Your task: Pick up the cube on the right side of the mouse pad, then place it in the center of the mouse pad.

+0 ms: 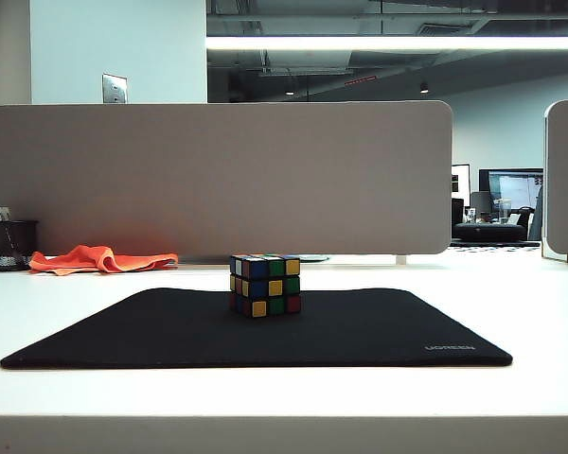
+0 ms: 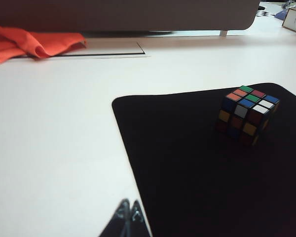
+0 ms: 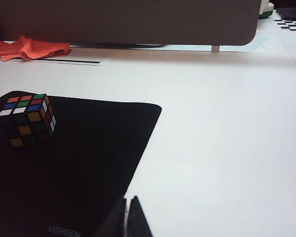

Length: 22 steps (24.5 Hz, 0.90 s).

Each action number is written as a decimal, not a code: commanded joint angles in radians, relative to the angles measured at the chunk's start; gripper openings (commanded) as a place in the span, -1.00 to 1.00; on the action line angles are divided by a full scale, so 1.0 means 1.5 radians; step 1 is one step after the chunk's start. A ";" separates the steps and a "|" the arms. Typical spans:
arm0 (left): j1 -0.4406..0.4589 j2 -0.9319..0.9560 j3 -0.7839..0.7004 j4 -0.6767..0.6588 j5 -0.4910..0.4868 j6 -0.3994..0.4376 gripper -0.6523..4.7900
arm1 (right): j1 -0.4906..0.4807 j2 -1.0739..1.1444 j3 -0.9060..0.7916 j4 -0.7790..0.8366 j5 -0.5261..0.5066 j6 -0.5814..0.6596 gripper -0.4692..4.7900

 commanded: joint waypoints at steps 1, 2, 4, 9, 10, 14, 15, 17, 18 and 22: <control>0.001 -0.001 0.003 0.024 -0.010 0.010 -0.78 | 0.001 0.001 -0.004 0.015 -0.001 -0.001 -0.72; 0.001 -0.001 0.003 0.026 -0.010 0.010 -0.78 | 0.001 0.001 -0.004 0.014 -0.002 0.007 -0.72; 0.001 -0.001 0.003 0.014 -0.009 0.002 -0.78 | 0.001 0.001 -0.004 0.012 -0.001 0.006 -0.72; 0.001 -0.001 0.003 -0.038 -0.005 -0.003 -0.78 | 0.001 0.001 -0.004 0.002 -0.004 0.006 -0.72; 0.001 -0.001 0.003 -0.042 -0.005 -0.003 -0.78 | 0.001 0.001 -0.004 0.000 -0.004 0.006 -0.72; 0.001 -0.001 0.003 -0.047 -0.005 -0.003 -0.78 | 0.001 0.001 -0.004 -0.002 -0.004 0.006 -0.72; 0.001 -0.001 0.003 -0.047 -0.005 -0.003 -0.78 | 0.001 0.001 -0.004 -0.002 -0.004 0.006 -0.72; 0.001 -0.001 0.003 -0.047 -0.005 -0.003 -0.78 | 0.001 0.001 -0.004 -0.002 -0.004 0.006 -0.72; 0.001 -0.001 0.003 -0.047 -0.005 -0.003 -0.78 | 0.001 0.001 -0.004 -0.002 -0.004 0.006 -0.72; 0.001 -0.006 0.003 -0.047 -0.005 -0.003 -0.78 | 0.000 -0.006 -0.004 -0.004 -0.004 0.006 -0.72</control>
